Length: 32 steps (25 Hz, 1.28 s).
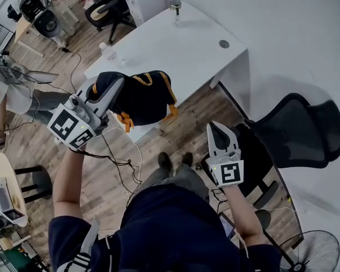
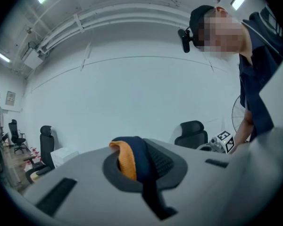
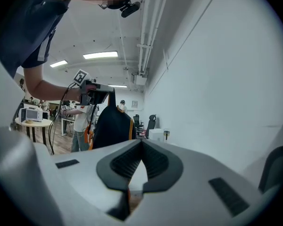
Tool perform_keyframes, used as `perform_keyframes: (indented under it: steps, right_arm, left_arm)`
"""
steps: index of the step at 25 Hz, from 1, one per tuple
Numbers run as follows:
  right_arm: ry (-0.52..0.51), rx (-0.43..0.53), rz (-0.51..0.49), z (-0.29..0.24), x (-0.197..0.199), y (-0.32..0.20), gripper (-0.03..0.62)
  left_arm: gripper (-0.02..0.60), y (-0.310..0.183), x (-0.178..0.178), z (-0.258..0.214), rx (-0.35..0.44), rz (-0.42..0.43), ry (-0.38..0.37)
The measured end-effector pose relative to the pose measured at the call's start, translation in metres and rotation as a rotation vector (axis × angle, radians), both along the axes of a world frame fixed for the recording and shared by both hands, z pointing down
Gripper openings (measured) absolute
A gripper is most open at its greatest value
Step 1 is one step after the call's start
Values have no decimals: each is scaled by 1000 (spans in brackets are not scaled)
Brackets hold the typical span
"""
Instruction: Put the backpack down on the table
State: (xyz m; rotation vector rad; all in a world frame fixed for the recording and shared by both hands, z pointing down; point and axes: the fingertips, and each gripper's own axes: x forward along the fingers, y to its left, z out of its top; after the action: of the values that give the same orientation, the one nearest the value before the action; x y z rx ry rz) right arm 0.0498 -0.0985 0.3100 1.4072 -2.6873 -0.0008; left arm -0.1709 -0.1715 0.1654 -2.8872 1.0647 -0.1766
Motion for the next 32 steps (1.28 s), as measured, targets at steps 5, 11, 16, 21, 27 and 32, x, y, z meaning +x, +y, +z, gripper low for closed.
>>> perform_keyframes:
  steps: [5, 11, 16, 21, 27, 32]
  right_arm:
    - [-4, -9, 7, 4, 1, -4, 0]
    - [-10, -33, 8, 14, 3, -11, 0]
    - [-11, -38, 5, 16, 1, -19, 0]
    - [-4, -41, -2, 17, -3, -28, 0]
    - [0, -48, -7, 19, -5, -35, 0]
    - [5, -54, -9, 23, -7, -40, 0]
  left_arm:
    - [2, -22, 2, 23, -20, 8, -51]
    - [2, -54, 14, 34, -4, 22, -114]
    - [2, -89, 11, 47, -30, -23, -129]
    - [2, -118, 10, 53, -39, -64, -107]
    - [2, -147, 10, 63, -45, -113, -57]
    - [2, -173, 5, 75, -59, -156, -48]
